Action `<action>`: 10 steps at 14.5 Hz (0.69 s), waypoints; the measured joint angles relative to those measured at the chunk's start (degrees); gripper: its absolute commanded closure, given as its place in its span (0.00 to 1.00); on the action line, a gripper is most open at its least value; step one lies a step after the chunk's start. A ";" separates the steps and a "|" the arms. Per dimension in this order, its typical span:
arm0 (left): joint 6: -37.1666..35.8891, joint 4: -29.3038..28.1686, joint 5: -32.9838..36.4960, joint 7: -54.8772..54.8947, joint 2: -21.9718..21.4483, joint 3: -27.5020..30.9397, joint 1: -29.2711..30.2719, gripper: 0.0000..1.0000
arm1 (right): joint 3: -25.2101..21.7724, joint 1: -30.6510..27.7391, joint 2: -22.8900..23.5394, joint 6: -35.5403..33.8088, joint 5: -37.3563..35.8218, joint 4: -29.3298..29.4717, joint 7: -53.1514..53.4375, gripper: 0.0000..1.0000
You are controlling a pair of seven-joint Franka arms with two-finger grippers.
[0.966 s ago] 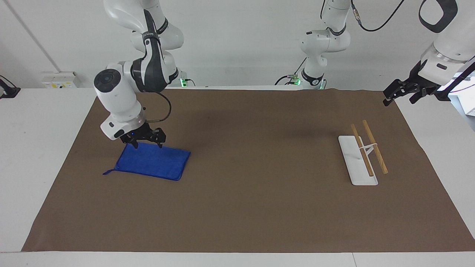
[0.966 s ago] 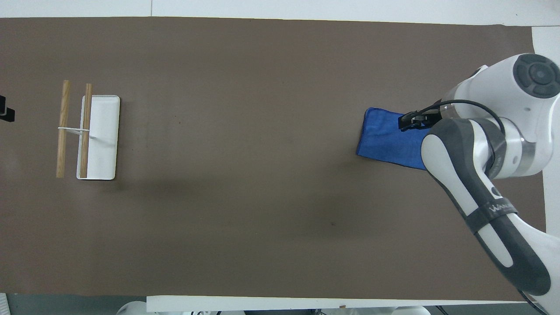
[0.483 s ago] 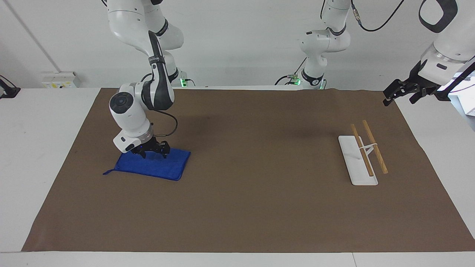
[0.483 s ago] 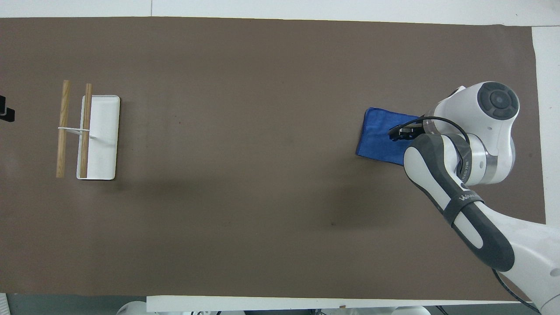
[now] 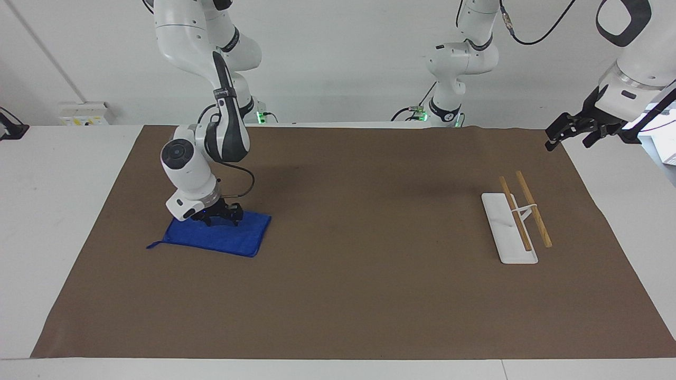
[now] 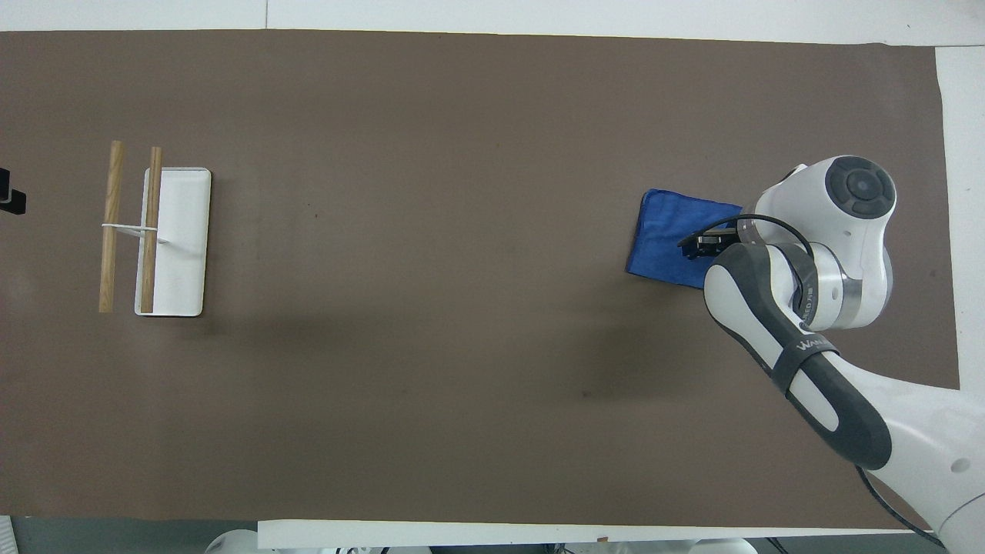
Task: Right arm passes towel to left arm to hang
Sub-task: 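Lower the right gripper onto the blue towel's edge and close it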
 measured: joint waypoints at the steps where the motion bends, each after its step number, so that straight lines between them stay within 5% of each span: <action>1: -0.01 0.00 0.00 0.00 0.00 0.01 0.00 0.00 | 0.00 -0.11 0.00 0.00 0.00 -0.32 0.00 0.16; 4: -0.09 -0.12 0.00 -0.05 0.00 0.20 0.05 0.00 | -0.01 -0.91 -0.02 0.01 0.00 -0.80 0.00 0.38; 7: -0.09 -0.12 0.00 -0.07 0.00 0.20 0.05 0.00 | -0.01 -1.20 -0.55 0.00 0.00 -0.78 -0.09 0.84; 10: -0.09 -0.12 0.00 -0.11 0.00 0.21 0.06 0.00 | -0.01 -1.16 -0.90 -0.18 -0.02 -0.71 -0.30 0.98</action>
